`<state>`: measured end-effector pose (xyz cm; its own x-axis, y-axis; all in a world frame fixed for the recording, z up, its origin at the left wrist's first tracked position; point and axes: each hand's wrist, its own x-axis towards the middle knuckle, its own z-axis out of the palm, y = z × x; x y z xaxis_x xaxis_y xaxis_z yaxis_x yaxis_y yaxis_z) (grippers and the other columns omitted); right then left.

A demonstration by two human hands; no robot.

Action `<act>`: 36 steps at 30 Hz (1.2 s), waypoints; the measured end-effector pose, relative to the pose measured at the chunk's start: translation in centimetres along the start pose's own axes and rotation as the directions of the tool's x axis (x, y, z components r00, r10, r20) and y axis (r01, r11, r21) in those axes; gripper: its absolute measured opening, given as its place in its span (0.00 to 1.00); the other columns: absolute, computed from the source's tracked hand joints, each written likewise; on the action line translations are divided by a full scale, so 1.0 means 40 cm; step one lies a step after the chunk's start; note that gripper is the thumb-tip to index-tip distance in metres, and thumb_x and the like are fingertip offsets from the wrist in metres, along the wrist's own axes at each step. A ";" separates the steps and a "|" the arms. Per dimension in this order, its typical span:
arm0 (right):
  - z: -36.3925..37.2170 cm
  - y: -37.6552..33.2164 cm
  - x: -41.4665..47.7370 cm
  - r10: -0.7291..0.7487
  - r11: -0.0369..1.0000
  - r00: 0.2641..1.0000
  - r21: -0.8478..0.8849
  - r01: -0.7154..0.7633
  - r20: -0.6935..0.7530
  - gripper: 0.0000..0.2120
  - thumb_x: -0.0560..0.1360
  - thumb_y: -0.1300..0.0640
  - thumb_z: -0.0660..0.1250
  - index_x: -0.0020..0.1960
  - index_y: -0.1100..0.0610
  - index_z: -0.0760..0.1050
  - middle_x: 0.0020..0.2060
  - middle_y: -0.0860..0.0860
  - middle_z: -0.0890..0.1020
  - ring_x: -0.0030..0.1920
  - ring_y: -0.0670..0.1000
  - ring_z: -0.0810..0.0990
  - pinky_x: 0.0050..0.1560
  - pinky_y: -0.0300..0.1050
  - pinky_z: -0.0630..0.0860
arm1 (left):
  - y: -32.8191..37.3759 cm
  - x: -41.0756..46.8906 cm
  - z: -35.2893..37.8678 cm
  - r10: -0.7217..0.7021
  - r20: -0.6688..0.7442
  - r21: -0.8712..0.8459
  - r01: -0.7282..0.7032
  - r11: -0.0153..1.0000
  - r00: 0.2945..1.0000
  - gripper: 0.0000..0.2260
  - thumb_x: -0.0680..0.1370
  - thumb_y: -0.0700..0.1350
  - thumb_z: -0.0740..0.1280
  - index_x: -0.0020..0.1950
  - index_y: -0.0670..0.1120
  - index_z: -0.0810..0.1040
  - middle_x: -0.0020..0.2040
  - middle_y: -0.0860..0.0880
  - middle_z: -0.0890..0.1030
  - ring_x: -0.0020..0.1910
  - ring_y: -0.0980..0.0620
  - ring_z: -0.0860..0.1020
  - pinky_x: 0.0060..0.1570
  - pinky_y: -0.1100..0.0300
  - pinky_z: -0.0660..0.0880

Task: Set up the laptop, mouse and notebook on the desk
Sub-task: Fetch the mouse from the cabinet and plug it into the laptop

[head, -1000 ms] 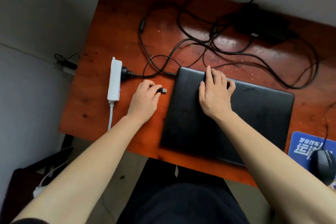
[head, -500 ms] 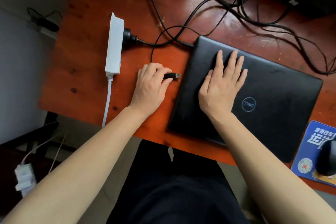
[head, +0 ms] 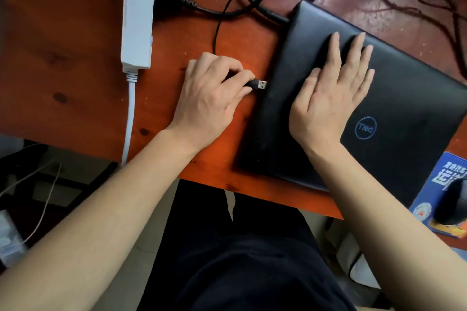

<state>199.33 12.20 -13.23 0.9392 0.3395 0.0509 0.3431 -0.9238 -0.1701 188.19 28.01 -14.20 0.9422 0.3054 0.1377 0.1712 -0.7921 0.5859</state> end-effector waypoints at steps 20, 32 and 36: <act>-0.006 -0.010 -0.002 0.012 1.000 1.000 -0.018 -0.012 0.013 0.28 0.80 0.56 0.52 0.79 0.56 0.60 0.80 0.61 0.56 0.80 0.63 0.52 0.78 0.63 0.47 | -0.017 0.054 -0.010 0.237 0.116 -0.023 -0.236 0.971 0.964 0.07 0.80 0.41 0.66 0.53 0.39 0.81 0.49 0.42 0.79 0.46 0.40 0.75 0.45 0.46 0.70; 0.007 0.009 -0.003 -0.010 1.000 0.999 0.028 0.011 -0.044 0.26 0.81 0.56 0.53 0.79 0.55 0.62 0.79 0.62 0.59 0.80 0.63 0.54 0.78 0.62 0.48 | -0.012 0.019 0.012 0.144 0.021 0.090 -0.145 0.985 0.989 0.12 0.82 0.46 0.66 0.59 0.41 0.82 0.55 0.43 0.81 0.49 0.39 0.76 0.47 0.45 0.70; 0.005 0.009 -0.005 -0.008 0.999 0.998 0.031 0.010 -0.054 0.26 0.81 0.56 0.54 0.79 0.56 0.62 0.79 0.62 0.59 0.79 0.64 0.55 0.78 0.63 0.49 | -0.015 0.024 0.006 0.169 0.042 0.080 -0.172 0.982 0.985 0.10 0.82 0.44 0.65 0.59 0.42 0.82 0.55 0.45 0.81 0.48 0.39 0.75 0.46 0.45 0.69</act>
<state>199.26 11.85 -13.51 0.9355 0.3372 0.1056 0.3522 -0.9142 -0.2004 189.06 28.64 -14.62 0.9689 0.1444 0.2007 0.0291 -0.8726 0.4876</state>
